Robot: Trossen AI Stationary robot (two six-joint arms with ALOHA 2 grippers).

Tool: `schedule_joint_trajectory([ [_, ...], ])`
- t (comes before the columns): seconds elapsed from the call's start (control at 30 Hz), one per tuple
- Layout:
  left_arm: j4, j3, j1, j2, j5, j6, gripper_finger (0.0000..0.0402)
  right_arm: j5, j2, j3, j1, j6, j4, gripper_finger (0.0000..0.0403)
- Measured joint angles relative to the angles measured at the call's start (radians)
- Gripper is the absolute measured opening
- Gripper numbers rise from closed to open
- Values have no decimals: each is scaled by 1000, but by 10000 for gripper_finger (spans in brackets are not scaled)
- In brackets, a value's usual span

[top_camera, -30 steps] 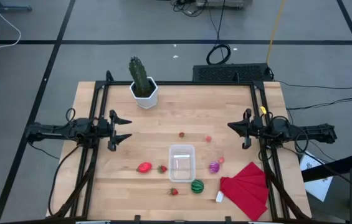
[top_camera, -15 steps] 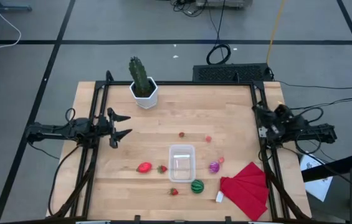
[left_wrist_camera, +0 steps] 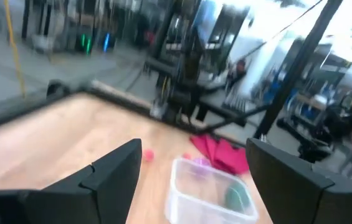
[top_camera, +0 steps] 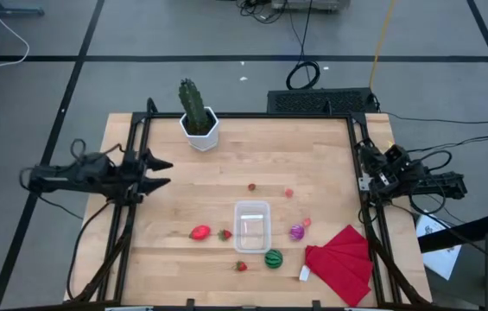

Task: Pick and placing Produce into tupperware
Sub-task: Put the dragon fruit into the transparent bin

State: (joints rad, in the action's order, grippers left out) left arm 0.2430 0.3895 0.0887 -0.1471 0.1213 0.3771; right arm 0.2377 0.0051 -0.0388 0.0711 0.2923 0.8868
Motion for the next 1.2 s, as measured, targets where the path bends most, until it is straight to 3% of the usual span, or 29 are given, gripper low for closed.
schedule_joint_trajectory([
  [0.17, 207, 327, 63, -324, -38, 16, 292, 1, 2, -51, 0, -43, -77, 0],
  [0.27, 399, 479, 112, -556, -73, 137, 292, 1, 0, -74, 0, -66, -96, 0],
  [0.37, 467, 560, 159, -761, -92, 240, 292, 2, 1, -75, 0, -106, -109, 0],
  [0.47, 450, 595, 195, -884, -96, 283, 292, 29, 0, -79, 0, -152, -95, 0],
  [0.8, 408, 604, 272, -1049, -174, 542, 292, 54, 0, -79, 0, -215, -90, 0],
  [1.2, 333, 605, 311, -1096, -165, 559, 292, 54, 0, -80, 0, -199, -143, 0],
])
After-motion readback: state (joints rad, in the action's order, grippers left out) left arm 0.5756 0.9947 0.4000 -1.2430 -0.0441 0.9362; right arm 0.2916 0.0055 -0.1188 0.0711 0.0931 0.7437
